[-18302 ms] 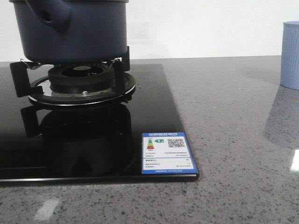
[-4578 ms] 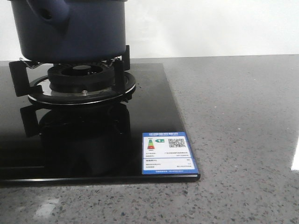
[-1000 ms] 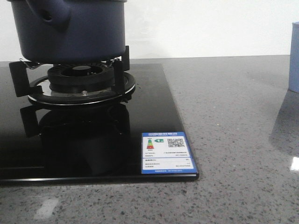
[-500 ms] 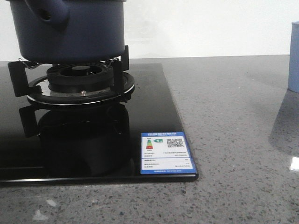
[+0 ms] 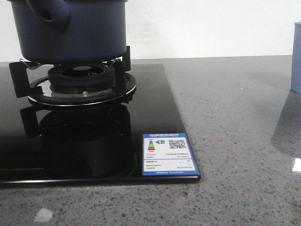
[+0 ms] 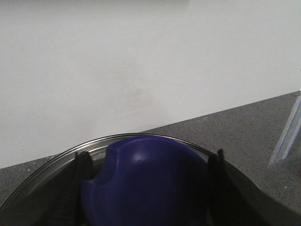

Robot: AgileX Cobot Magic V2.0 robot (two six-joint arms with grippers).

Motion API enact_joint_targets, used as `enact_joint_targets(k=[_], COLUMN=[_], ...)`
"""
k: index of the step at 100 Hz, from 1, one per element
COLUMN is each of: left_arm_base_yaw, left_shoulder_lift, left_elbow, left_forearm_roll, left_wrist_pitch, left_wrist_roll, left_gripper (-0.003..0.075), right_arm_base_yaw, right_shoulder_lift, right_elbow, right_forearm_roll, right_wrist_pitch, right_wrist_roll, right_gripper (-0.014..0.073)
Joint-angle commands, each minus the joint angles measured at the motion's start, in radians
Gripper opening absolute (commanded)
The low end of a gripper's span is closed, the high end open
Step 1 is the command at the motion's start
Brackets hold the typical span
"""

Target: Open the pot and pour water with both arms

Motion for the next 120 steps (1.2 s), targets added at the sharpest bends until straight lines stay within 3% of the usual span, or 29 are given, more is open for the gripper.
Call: enact_joint_targets(k=[1,44,67,92,102,108,120], left_arm_base_yaw=[-0.007,-0.007,-0.007,-0.006,0.008,0.03,0.108], left_shoulder_lift=[-0.019,-0.015,-0.04,-0.196,-0.273,-0.319,-0.4], left_elbow=[-0.037,-0.037,-0.037,-0.037,-0.037,-0.037,-0.037], left_forearm_roll=[0.005,0.032,0.034,0.11,0.15,0.15,0.15], left_wrist_pitch=[-0.086,-0.035,-0.018,0.0,0.013,0.013,0.032], left_wrist_roll=[-0.003,-0.003,-0.003,-0.003,-0.003,-0.003,-0.003], left_gripper=[0.0357,0.0365,0.0582,0.0563,0.0496,0.0407,0.01], right_arm_base_yaw=[0.002,0.043,0.043,0.043,0.043,0.043,0.043], right_shoulder_lift=[-0.004,-0.004,-0.004,-0.004,-0.004,-0.004,-0.004], right_elbow=[-0.024,-0.024,-0.024,-0.041,-0.101,-0.147,-0.252], right_forearm_roll=[0.021,-0.003,-0.003,0.008,0.008,0.008,0.008], right_wrist_pitch=[-0.031,-0.026,-0.026,-0.032,-0.008,0.032,0.107], right_wrist_roll=[0.003,0.003,0.003,0.003,0.003,0.003,0.003], right_gripper=[0.0645,0.0645,0.0645,0.0633,0.0528,0.0388,0.002])
